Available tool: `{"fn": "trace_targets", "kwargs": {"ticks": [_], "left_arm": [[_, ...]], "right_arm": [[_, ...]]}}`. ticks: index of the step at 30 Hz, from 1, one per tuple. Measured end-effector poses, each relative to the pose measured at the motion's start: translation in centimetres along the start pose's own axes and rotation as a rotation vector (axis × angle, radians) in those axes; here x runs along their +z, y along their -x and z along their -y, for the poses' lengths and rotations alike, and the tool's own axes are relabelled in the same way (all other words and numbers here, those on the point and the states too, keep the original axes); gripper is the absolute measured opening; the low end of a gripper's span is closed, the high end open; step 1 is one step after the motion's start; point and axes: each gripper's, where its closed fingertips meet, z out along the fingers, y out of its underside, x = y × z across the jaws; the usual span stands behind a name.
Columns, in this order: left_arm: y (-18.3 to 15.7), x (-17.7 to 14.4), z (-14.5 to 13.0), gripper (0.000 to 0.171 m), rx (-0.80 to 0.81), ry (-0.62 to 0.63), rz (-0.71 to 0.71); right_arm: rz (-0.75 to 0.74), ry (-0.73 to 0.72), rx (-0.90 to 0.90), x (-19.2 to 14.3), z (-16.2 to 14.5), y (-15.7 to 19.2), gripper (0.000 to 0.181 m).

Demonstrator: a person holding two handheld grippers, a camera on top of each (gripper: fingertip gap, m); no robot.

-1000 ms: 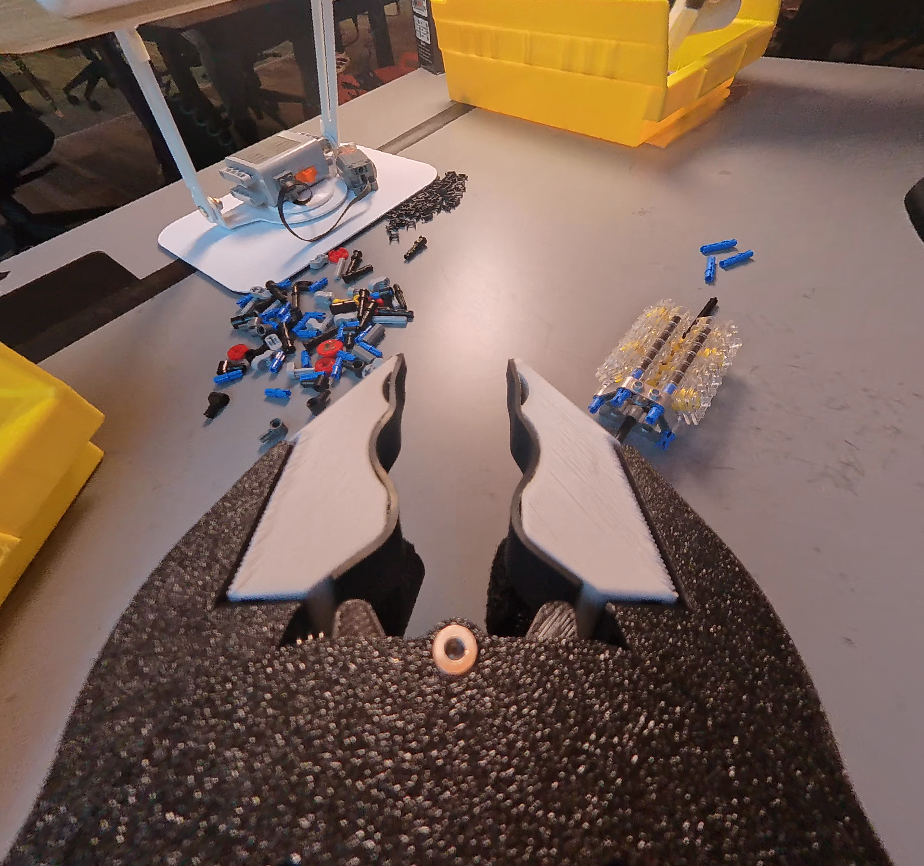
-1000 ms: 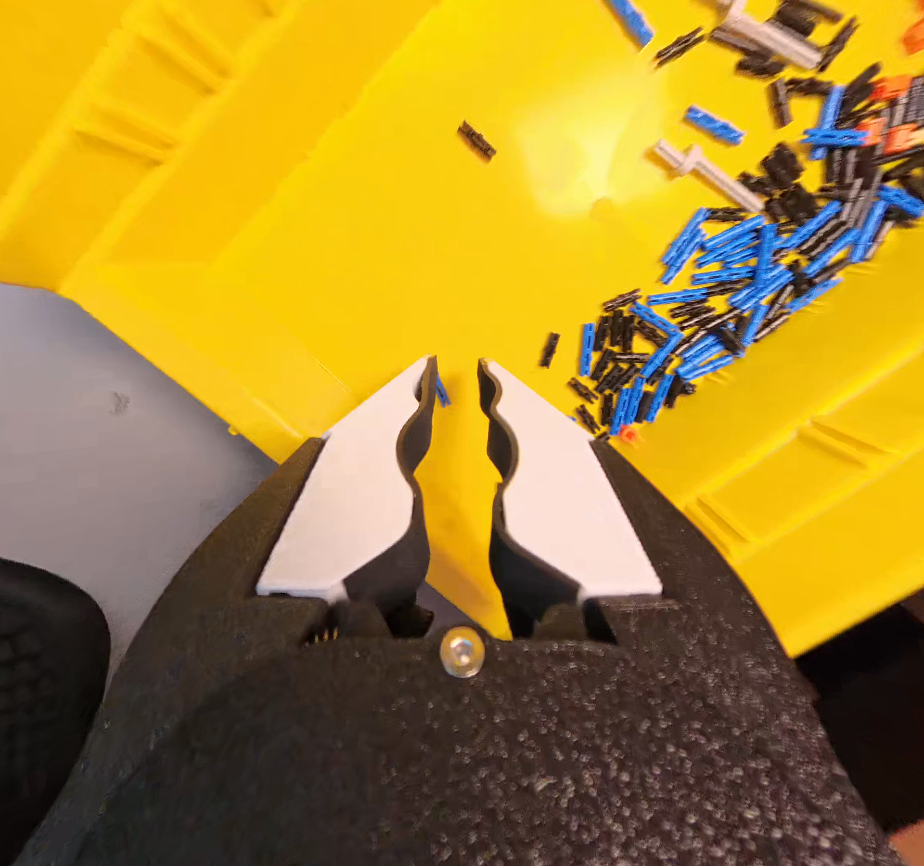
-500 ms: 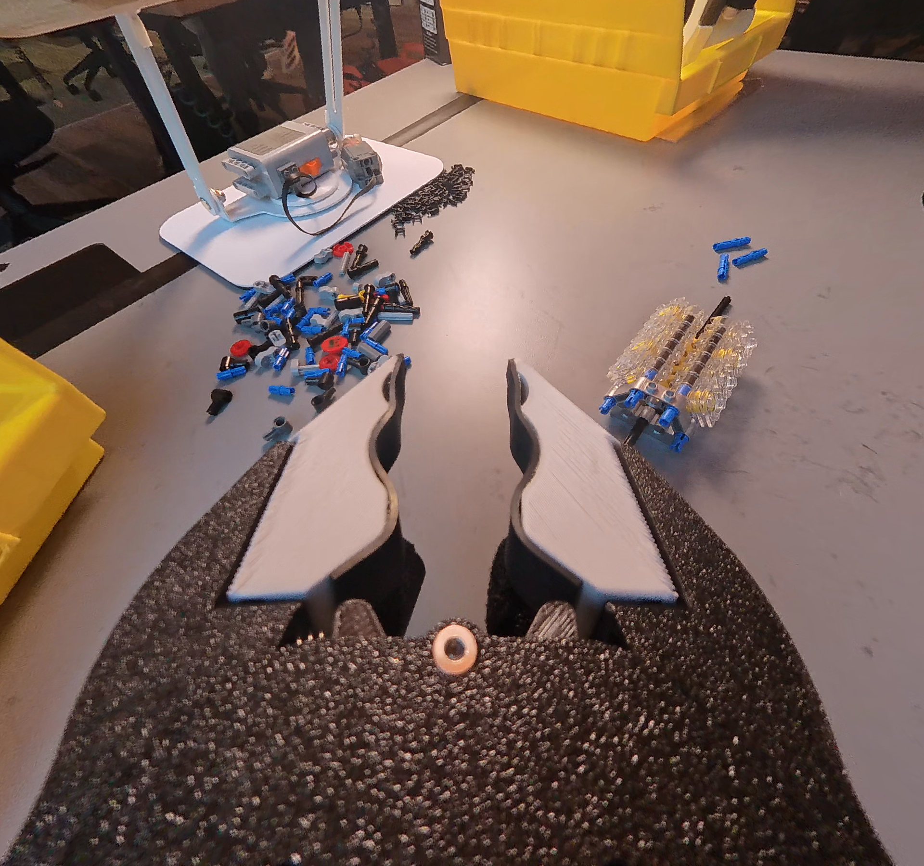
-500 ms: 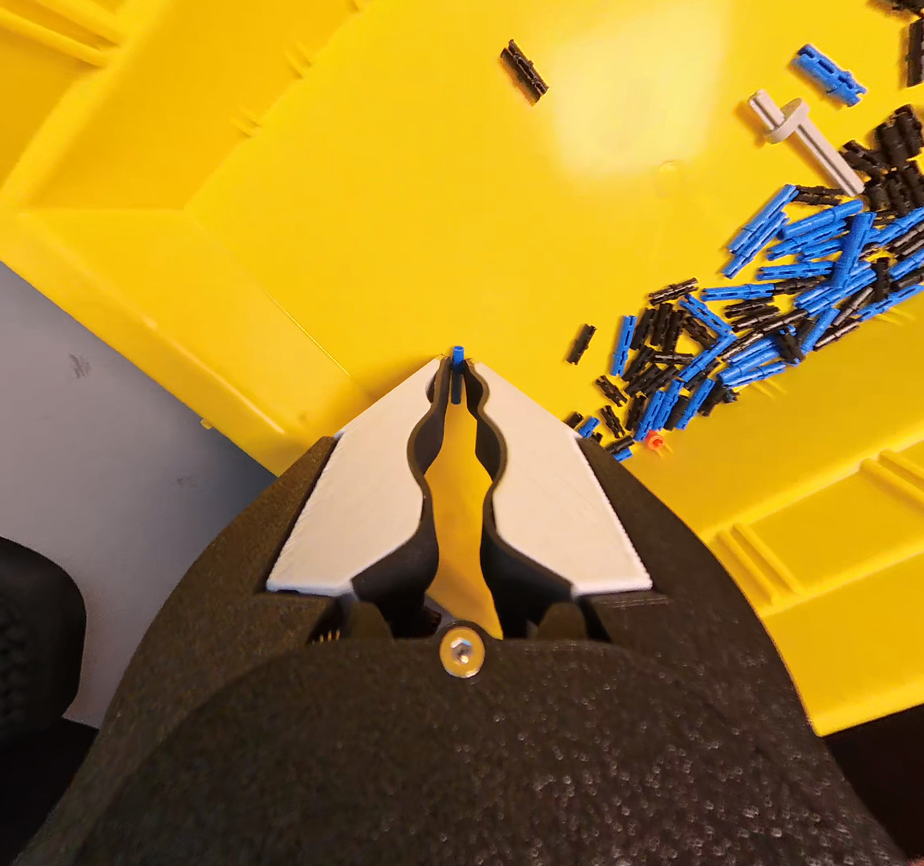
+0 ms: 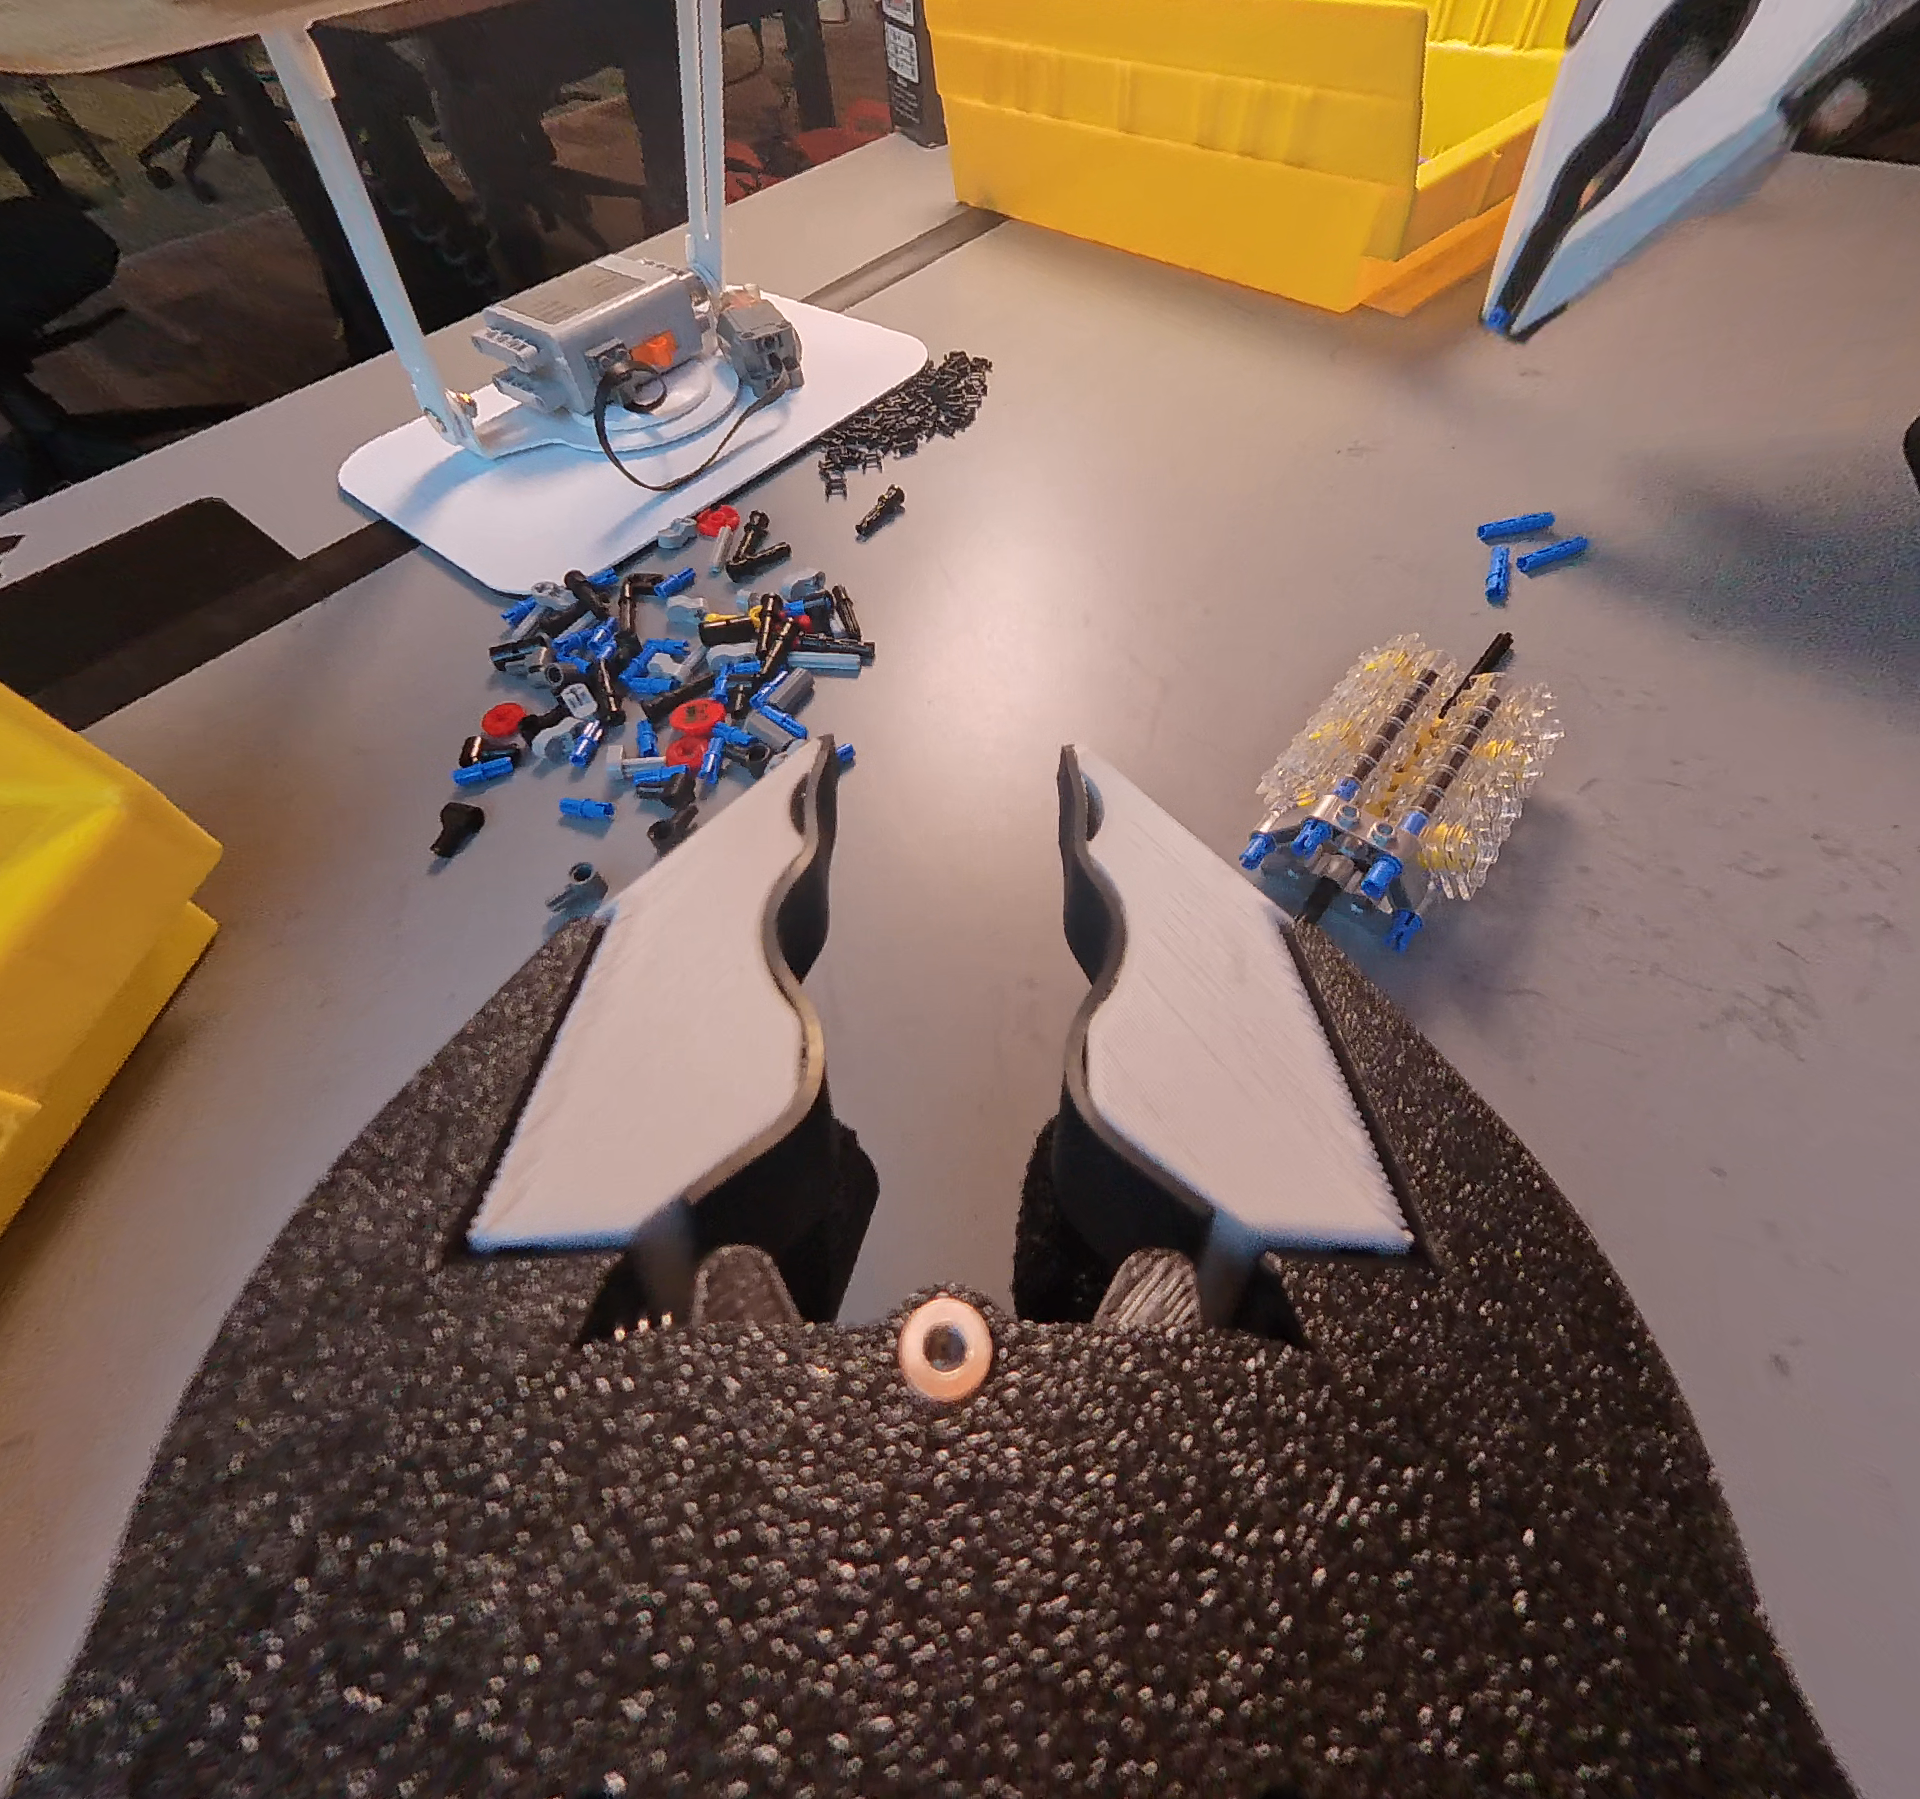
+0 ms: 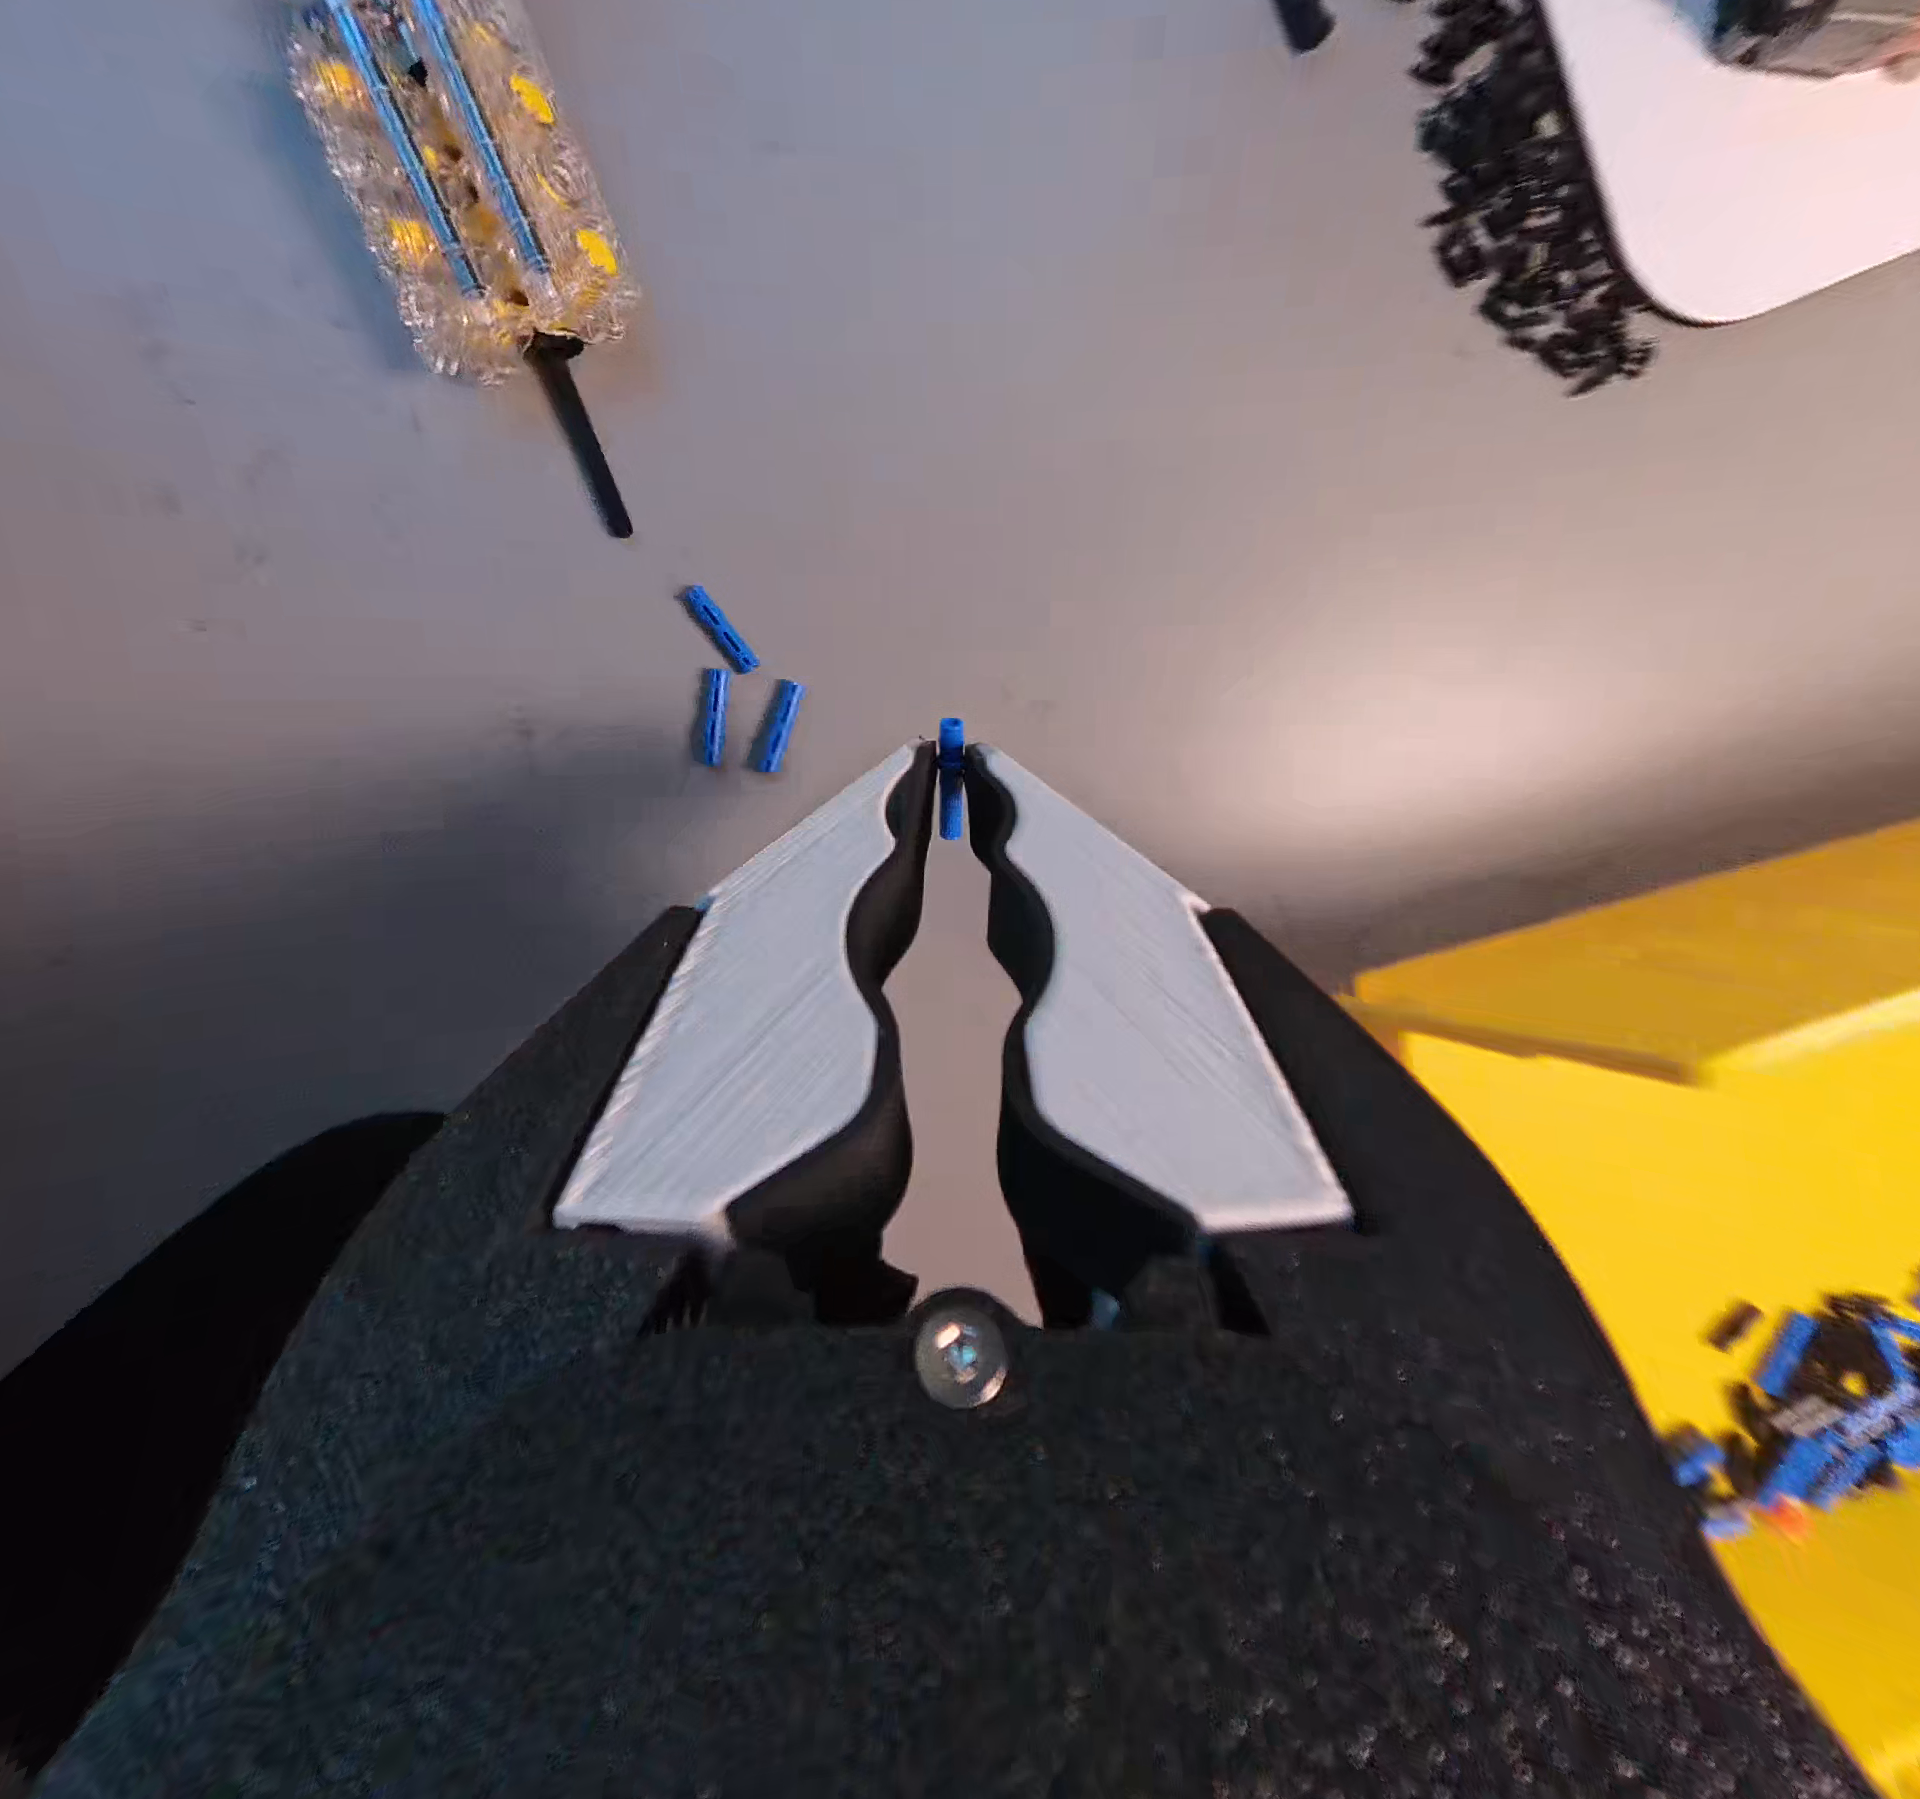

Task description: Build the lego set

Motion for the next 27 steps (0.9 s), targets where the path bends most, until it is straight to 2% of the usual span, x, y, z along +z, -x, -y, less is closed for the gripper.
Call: {"fn": "trace_targets", "kwargs": {"ticks": [4, 7, 12, 15, 18, 20, 22, 25, 27], "left_arm": [[-0.3, -0.8, 0.7, 0.042, 0.019, -0.017, 0.013], [-0.9, -1.3, 1.8, 0.042, 0.017, -0.051, -0.012], [-2.1, -1.5, 2.7, 0.041, 0.025, -0.079, -0.046], [-3.0, -2.0, 4.0, 0.042, 0.040, -0.112, -0.062], [-2.7, -3.9, 6.3, 0.041, 0.075, -0.168, -0.035], [-0.8, -6.5, 8.5, 0.041, 0.093, -0.221, 0.035], [2.4, -10.7, 10.9, 0.041, 0.083, -0.283, 0.136], [8.6, -19.0, 12.9, 0.041, 0.032, -0.340, 0.344], [12.5, -24.7, 12.6, 0.041, -0.025, -0.341, 0.475]], "right_arm": [[-0.015, 0.020, 0.046, 3.6, -1.1, 0.7, 0.004], [-0.037, 0.057, 0.025, 4.6, -1.7, 1.2, 0.003], [-0.025, 0.015, 0.098, 5.1, -1.8, 1.9, 0.007], [-0.044, -0.071, 0.124, 4.3, -0.9, 1.8, 0.017], [-0.096, -0.240, 0.145, 2.2, 1.4, 1.1, 0.024], [-0.135, -0.350, 0.153, 0.7, 2.7, 0.6, 0.026], [-0.157, -0.424, 0.172, -0.3, 3.2, 0.3, 0.026], [-0.174, -0.501, 0.200, -0.8, 3.5, 0.0, 0.026], [-0.189, -0.543, 0.204, -0.9, 3.7, -0.1, 0.026]]}}
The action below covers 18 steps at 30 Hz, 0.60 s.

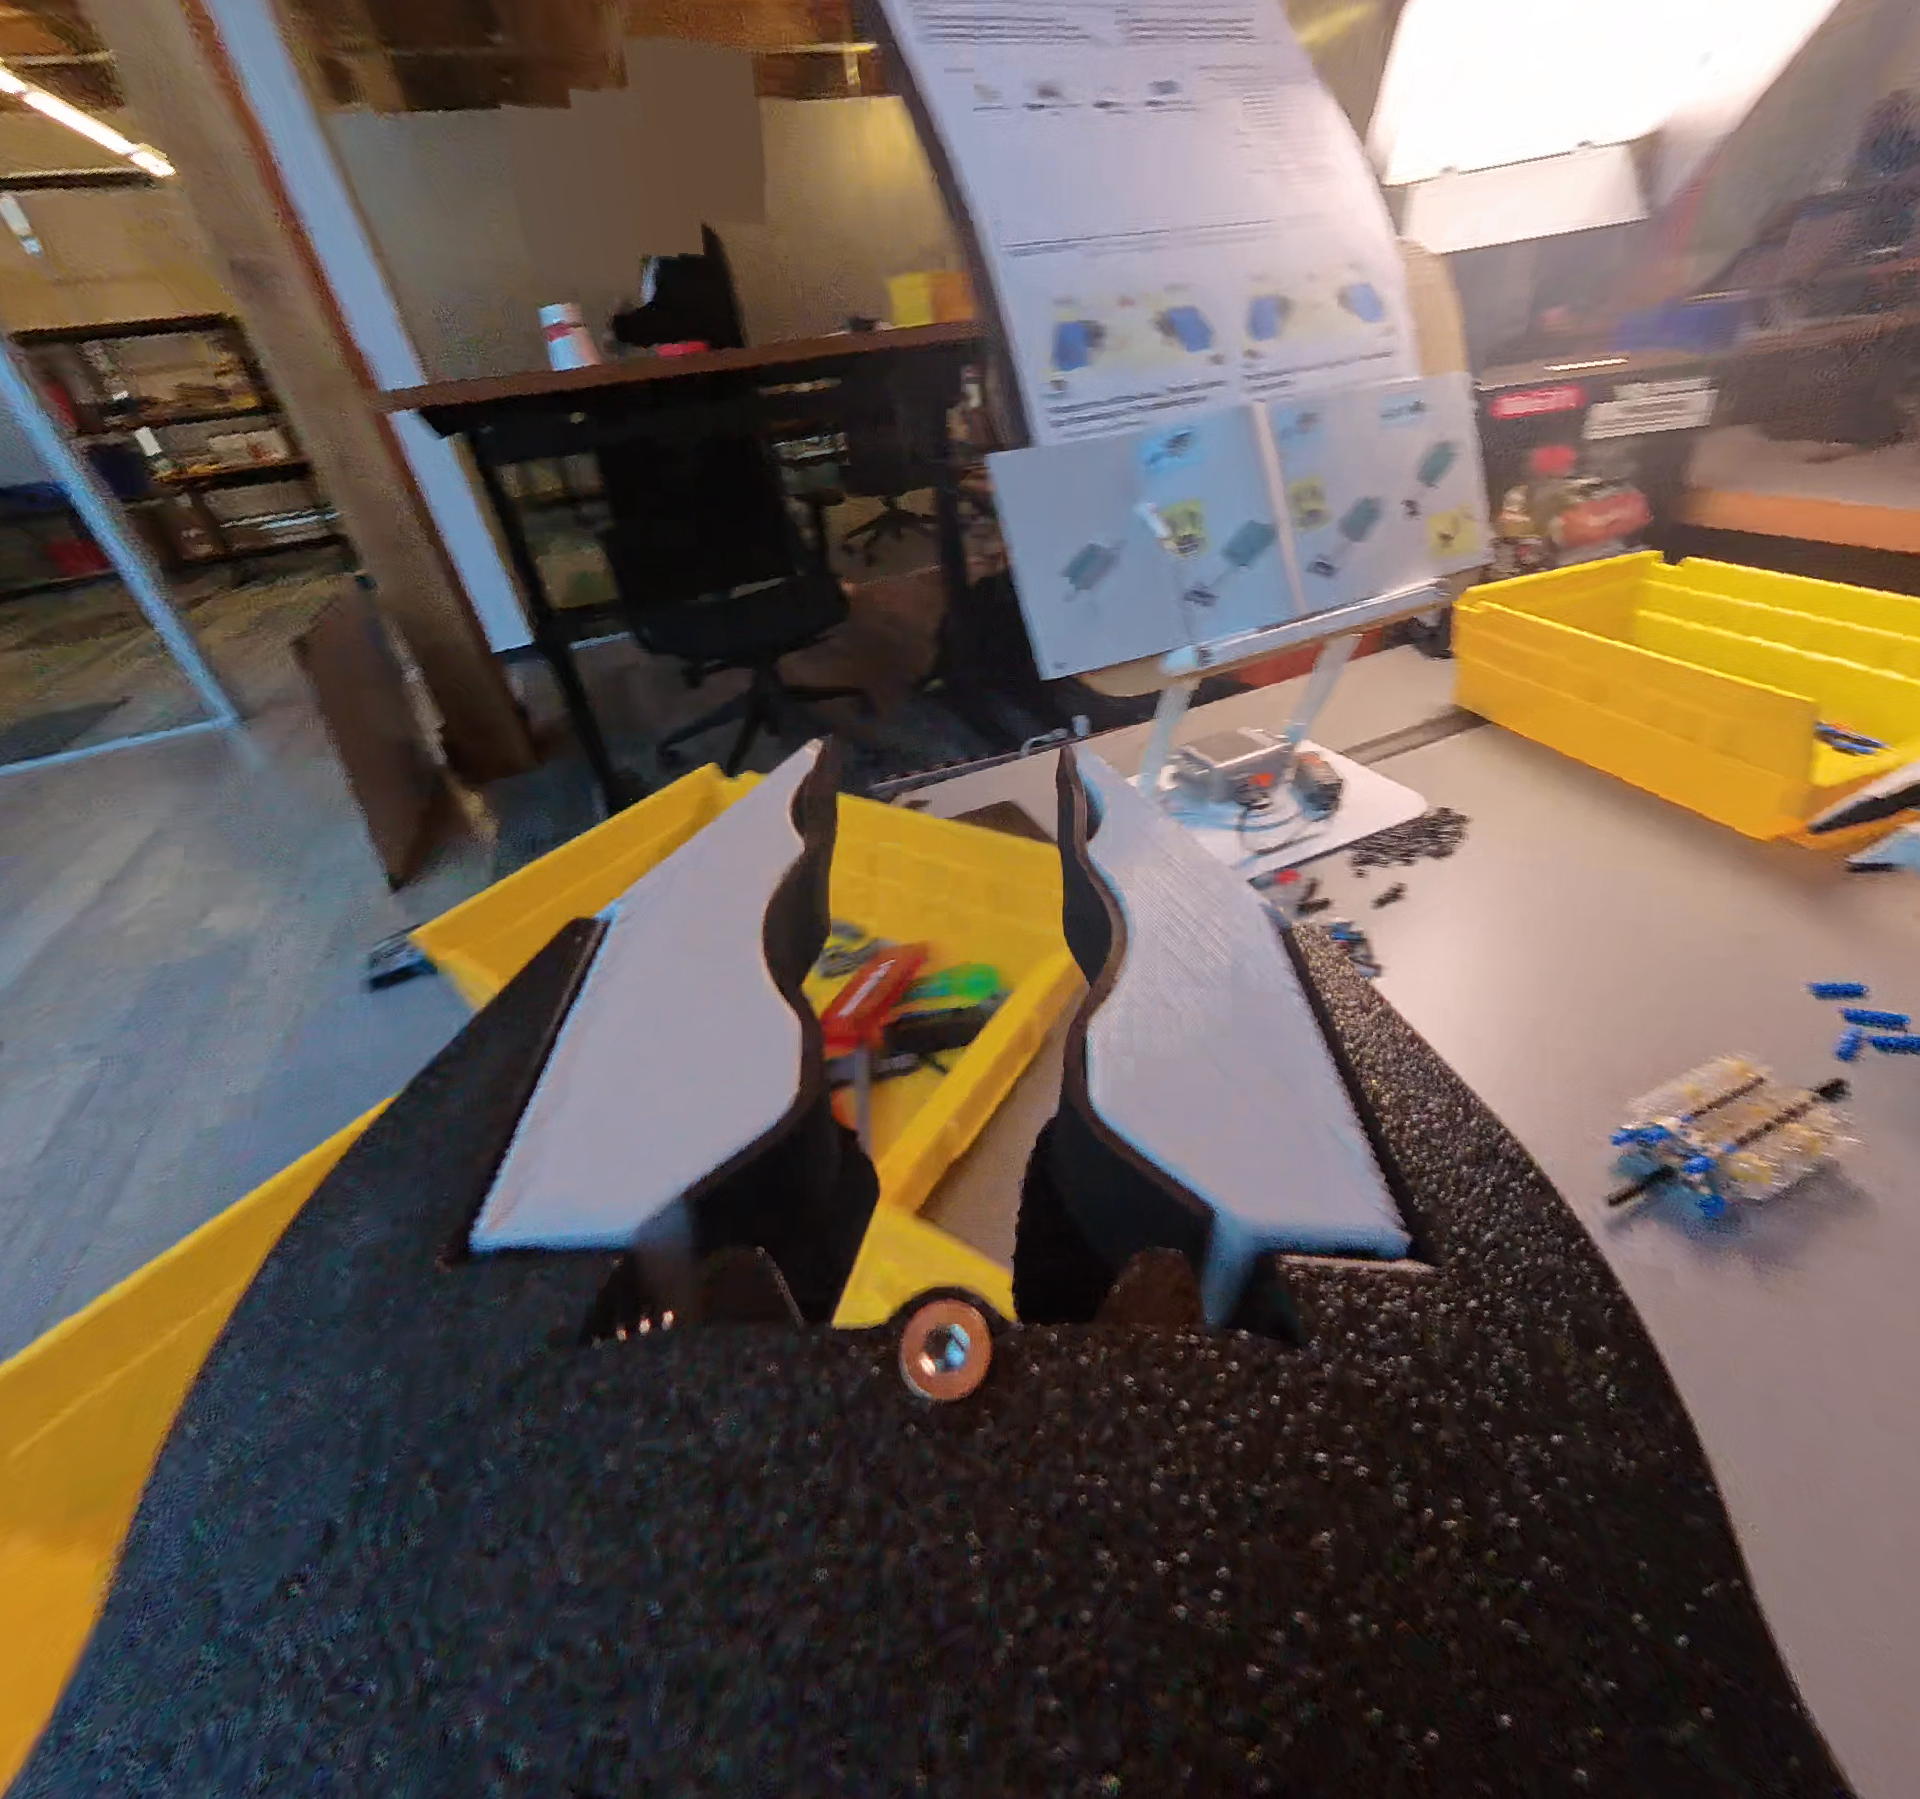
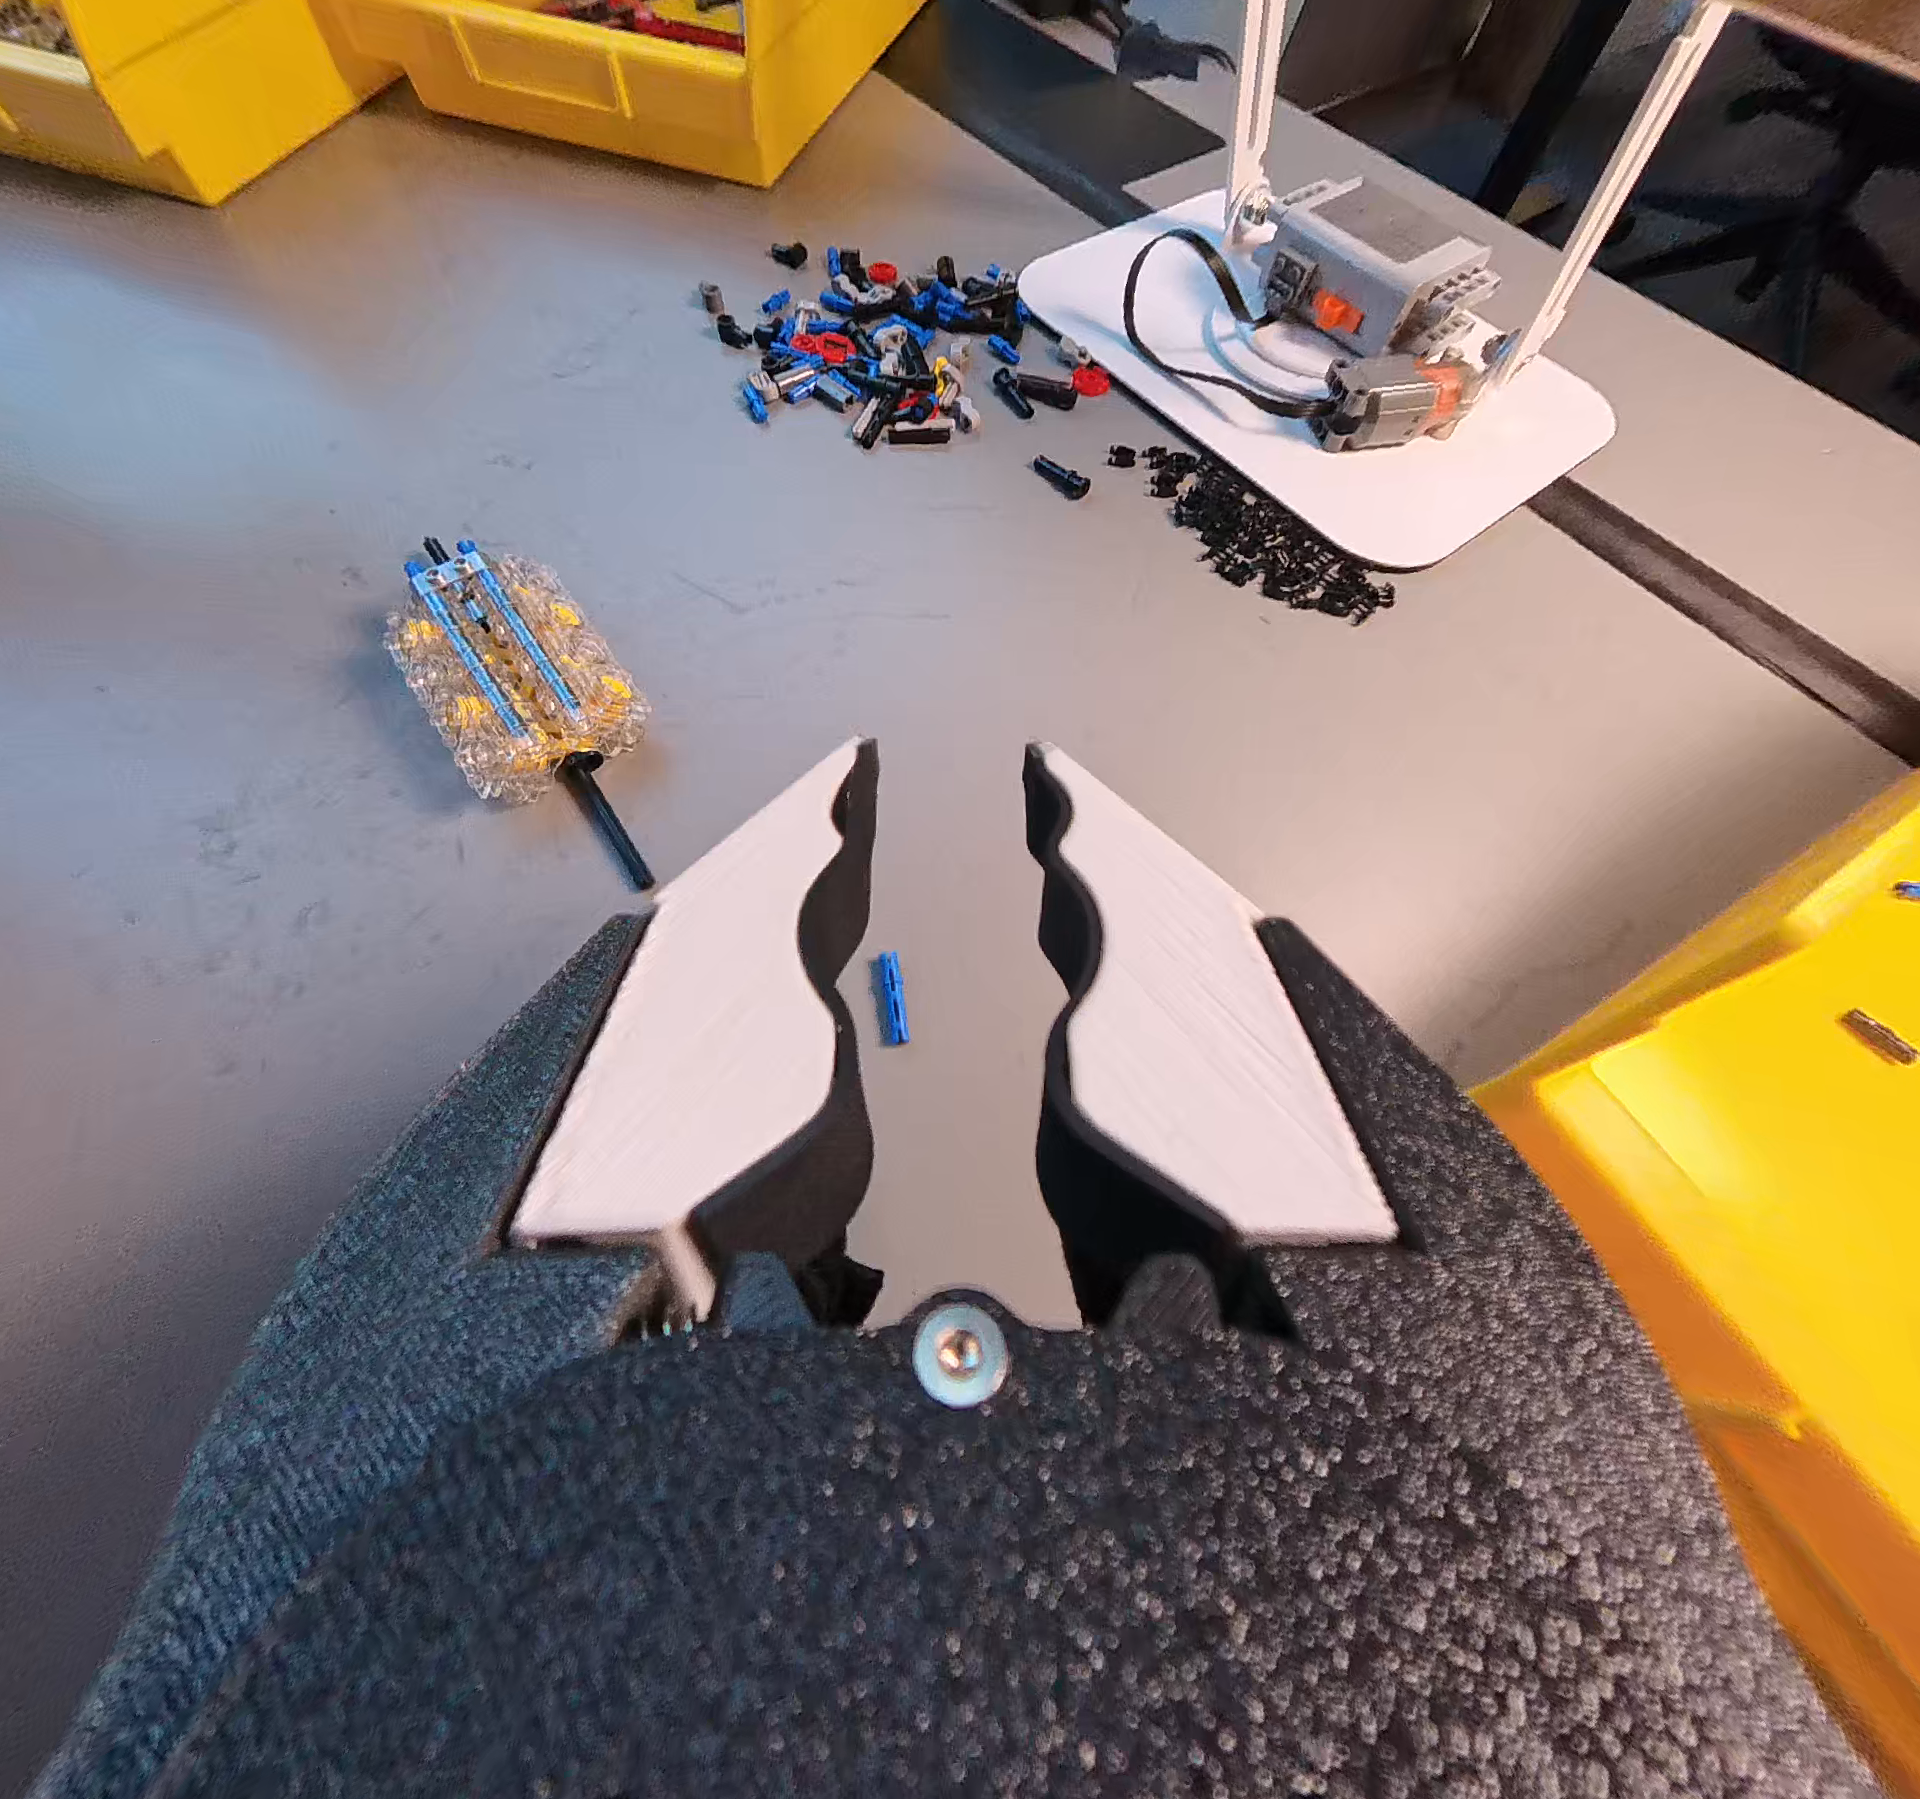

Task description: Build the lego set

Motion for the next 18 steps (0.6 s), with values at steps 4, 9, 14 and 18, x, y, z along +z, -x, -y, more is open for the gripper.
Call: {"fn": "trace_targets", "kwargs": {"ticks": [4, 9, 14, 18], "left_arm": [[9.1, -4.8, -2.8, 0.041, -0.048, 0.197, 0.167], [14.0, -7.2, -12.1, 0.041, -0.074, 0.615, 0.168], [15.2, -5.4, -17.7, 0.044, -0.076, 0.880, 0.052], [16.2, -2.6, -20.8, 0.044, -0.050, 1.054, -0.022]], "right_arm": [[-0.022, -0.097, 0.004, 0.3, 0.8, 0.0, 0.026], [-0.025, -0.205, 0.024, 1.1, 2.0, 0.1, 0.026], [0.036, -0.228, 0.036, 1.8, 2.9, 1.2, 0.035], [0.070, -0.187, 0.018, 2.3, 2.5, 2.3, 0.048]]}}
